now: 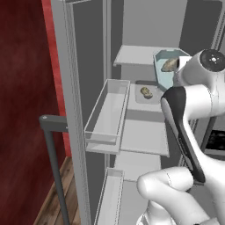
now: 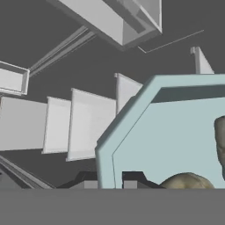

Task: Place two dumplings into each of the tupperware containers and then place the containers in the fridge.

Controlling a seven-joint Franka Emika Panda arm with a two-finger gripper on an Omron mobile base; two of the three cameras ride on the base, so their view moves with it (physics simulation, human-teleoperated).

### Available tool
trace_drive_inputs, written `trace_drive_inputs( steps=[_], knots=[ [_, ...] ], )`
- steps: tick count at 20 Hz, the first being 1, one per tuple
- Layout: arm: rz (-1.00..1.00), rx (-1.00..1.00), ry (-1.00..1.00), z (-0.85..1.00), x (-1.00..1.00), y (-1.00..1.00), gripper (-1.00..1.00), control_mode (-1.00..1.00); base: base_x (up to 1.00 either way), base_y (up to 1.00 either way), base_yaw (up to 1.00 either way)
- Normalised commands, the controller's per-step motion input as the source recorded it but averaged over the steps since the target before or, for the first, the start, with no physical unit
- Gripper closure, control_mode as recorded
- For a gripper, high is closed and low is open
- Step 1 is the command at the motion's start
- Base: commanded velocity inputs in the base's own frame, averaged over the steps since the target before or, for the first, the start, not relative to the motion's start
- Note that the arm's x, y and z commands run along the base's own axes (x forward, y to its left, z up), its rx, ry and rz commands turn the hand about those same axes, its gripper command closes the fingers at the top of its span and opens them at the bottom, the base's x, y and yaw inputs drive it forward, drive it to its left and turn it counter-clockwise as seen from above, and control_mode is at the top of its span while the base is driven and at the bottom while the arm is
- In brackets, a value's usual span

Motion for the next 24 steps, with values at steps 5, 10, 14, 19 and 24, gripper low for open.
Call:
trace_drive_inputs(
  steps=[5, 10, 14, 19, 24],
  knots=[
    [-0.07, -0.02, 0.04, 0.34, 0.57, -0.26, 1.00, -1.00, 0.00, 0.00, 0.00],
    [-0.08, -0.01, 0.10, 0.32, 0.67, -0.32, 1.00, -1.00, 0.00, 0.00, 0.00],
    [0.00, 0.00, 0.01, 0.01, 0.84, -0.17, 1.00, -1.00, 0.00, 0.00, 0.00],
    [0.00, 0.00, 0.01, 0.00, 0.87, -0.32, 1.00, -1.00, 0.00, 0.00, 0.00],
    [0.00, 0.00, 0.00, 0.00, 0.80, -0.24, 1.00, -1.00, 0.00, 0.00, 0.00]
  ],
)
